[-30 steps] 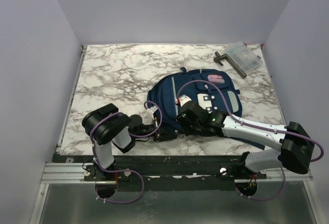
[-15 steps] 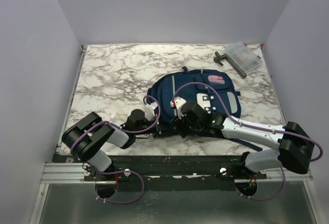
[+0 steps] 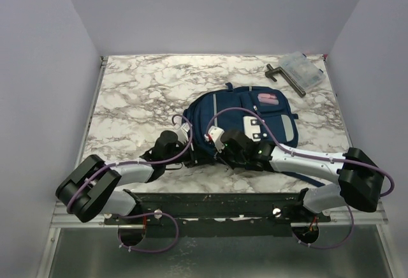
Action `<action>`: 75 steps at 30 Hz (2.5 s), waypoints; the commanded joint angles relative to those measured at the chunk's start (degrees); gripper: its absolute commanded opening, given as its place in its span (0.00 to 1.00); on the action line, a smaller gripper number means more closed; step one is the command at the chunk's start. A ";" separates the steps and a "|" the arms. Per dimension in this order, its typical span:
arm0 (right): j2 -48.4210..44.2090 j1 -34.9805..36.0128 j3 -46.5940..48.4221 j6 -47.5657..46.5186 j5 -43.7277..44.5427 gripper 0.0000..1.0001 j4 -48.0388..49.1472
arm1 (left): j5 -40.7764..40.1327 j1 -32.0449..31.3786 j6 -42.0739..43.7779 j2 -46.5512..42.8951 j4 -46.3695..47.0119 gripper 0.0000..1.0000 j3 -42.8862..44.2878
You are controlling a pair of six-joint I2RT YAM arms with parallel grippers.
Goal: Pack the student bag
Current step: Zip the student bag at the center of the board.
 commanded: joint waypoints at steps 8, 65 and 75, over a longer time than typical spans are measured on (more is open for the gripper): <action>-7.02 -0.14 -5.58 -11.45 7.60 0.01 -9.12 | -22.14 2.47 23.58 -15.37 -37.76 0.00 6.02; -8.57 0.34 -0.20 -18.64 -5.96 0.00 -16.33 | -28.22 -6.75 18.56 -22.44 -44.61 0.00 12.21; -23.67 0.12 -6.22 -23.30 4.07 0.00 -27.17 | -24.38 6.01 27.00 -23.81 -45.60 0.00 14.54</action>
